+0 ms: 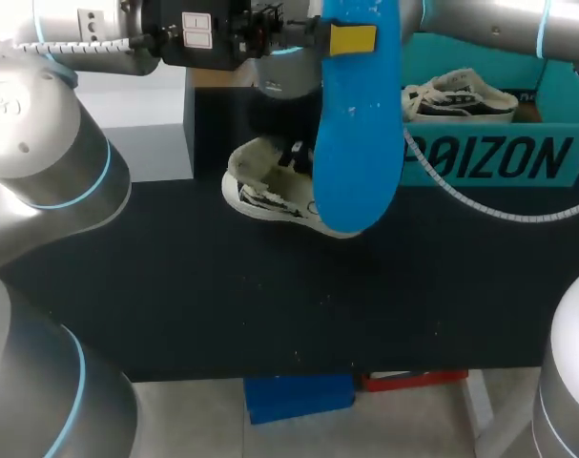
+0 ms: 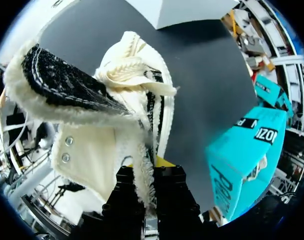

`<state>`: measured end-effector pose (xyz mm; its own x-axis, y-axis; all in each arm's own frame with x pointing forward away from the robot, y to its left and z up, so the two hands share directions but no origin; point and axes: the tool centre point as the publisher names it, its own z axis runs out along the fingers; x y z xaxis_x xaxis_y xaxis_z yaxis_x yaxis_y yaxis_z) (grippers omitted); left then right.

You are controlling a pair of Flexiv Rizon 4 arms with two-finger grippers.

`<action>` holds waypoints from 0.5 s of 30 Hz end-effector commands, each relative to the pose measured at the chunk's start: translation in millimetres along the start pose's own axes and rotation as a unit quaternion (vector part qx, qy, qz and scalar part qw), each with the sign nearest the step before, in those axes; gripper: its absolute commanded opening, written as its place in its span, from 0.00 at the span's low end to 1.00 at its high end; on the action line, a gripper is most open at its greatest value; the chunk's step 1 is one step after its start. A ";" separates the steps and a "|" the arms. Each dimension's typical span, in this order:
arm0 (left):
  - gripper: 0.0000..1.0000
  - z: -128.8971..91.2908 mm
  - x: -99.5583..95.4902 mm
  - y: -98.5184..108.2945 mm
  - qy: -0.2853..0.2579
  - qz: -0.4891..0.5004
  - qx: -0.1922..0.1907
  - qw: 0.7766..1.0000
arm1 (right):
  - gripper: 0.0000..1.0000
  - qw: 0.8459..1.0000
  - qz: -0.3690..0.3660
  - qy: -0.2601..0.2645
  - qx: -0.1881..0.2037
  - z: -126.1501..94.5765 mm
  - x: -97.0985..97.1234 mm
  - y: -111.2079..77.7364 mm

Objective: Take the shoe out of the shoebox, open the shoe tongue, remove and reinsert the insole, then place the shoe into the shoebox

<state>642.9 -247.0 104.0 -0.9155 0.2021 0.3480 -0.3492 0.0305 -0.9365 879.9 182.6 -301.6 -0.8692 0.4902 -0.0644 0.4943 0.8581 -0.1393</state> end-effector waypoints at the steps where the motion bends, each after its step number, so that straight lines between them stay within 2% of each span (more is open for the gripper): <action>1: 0.00 0.5 0.6 0.1 -0.002 -0.001 -0.001 1.000 | 0.00 0.975 0.219 0.020 0.017 -8.9 3.4 1.8; 3: 0.00 0.5 0.6 0.1 -0.002 -0.001 -0.001 1.000 | 0.00 0.957 0.287 0.034 0.018 -7.4 4.9 1.6; 9: 0.00 0.5 0.6 0.1 -0.002 -0.001 -0.001 1.000 | 0.00 0.911 0.410 0.050 0.013 -1.1 11.2 2.4; 15: 0.00 0.5 0.6 0.1 -0.002 -0.001 -0.001 1.000 | 0.00 0.876 0.479 0.056 -0.001 2.5 10.6 7.7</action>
<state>642.9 -247.0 103.9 -0.9155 0.2020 0.3480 -0.3492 0.0305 -0.9365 872.3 192.7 -303.9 -0.5038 0.8605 -0.0762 0.8613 0.4937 -0.1198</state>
